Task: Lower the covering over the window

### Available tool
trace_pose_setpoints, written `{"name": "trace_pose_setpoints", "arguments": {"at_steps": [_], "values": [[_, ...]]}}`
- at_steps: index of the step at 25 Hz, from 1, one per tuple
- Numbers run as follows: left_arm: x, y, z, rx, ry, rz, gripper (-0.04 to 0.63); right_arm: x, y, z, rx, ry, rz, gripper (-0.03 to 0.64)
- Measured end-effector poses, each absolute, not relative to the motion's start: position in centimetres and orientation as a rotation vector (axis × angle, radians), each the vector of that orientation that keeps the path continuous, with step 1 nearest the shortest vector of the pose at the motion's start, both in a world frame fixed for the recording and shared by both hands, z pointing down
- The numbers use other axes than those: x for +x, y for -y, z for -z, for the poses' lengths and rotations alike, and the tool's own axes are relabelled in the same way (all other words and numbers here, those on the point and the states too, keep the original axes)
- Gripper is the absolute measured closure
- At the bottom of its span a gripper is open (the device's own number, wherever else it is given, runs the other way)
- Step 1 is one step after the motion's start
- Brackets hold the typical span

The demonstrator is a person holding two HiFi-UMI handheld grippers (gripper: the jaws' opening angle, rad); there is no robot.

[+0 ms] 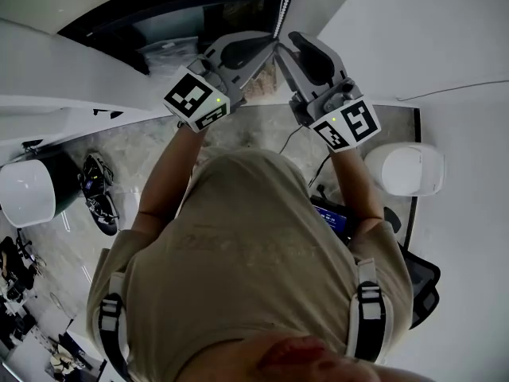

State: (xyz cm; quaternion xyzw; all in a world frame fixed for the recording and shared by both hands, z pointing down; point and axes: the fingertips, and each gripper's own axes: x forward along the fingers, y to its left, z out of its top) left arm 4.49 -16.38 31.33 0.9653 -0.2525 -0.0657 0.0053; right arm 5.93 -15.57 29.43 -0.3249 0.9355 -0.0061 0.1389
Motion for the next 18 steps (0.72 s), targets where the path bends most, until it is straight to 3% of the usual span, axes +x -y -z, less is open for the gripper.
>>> {"name": "trace_pose_setpoints", "arguments": {"at_steps": [8, 12, 18], "values": [[4.9, 14.9, -30.8, 3.068, 0.766, 0.204, 0.577, 5.8, 15.1, -28.6, -0.913, -2.690, 0.084, 0.496], [5.5, 14.9, -31.3, 3.090, 0.740, 0.180, 0.577, 5.5, 15.2, -28.7, -0.937, -2.730, 0.064, 0.582], [5.6, 15.7, -31.9, 3.081, 0.691, 0.181, 0.575, 5.2, 16.5, -29.3, -0.968, -2.777, 0.070, 0.583]]}}
